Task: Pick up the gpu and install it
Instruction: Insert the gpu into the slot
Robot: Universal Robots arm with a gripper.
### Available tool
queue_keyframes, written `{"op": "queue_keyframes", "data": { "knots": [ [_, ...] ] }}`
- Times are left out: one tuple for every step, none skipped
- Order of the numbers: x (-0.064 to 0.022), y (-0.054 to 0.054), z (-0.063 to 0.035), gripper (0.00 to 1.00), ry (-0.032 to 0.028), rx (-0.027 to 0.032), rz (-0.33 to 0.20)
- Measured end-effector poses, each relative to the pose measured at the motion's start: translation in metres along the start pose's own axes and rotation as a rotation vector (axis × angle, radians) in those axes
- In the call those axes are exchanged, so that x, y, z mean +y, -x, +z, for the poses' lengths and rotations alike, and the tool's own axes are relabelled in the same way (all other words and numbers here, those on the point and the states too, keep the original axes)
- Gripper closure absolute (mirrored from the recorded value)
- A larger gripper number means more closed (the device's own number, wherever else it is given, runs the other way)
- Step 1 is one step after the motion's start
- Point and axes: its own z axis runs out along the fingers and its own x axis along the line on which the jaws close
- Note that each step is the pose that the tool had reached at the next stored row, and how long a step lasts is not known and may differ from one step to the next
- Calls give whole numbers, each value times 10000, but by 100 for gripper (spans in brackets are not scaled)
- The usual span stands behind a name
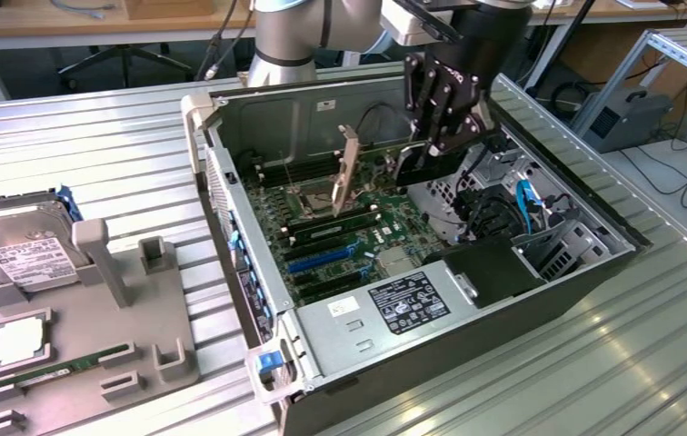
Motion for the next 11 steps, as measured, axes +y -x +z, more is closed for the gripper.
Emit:
{"op": "queue_keyframes", "data": {
  "knots": [
    [8, 0, 6, 73, -1, -2, 0],
    [14, 0, 11, 73, -1, -2, 0],
    [28, -1, 21, 73, -1, -2, 0],
    [38, -1, 26, 73, 0, 0, -1],
    [44, -1, 30, 73, 0, 0, -1],
    [47, -1, 33, 73, 0, 0, -1],
    [49, -1, 36, 73, 0, 0, -1],
    [49, -1, 38, 73, -1, -1, -1],
    [50, -1, 40, 73, 0, -1, -1],
    [51, -1, 46, 73, -1, -3, 0],
    [55, -1, 55, 73, 0, -2, 0]
  ]
}}
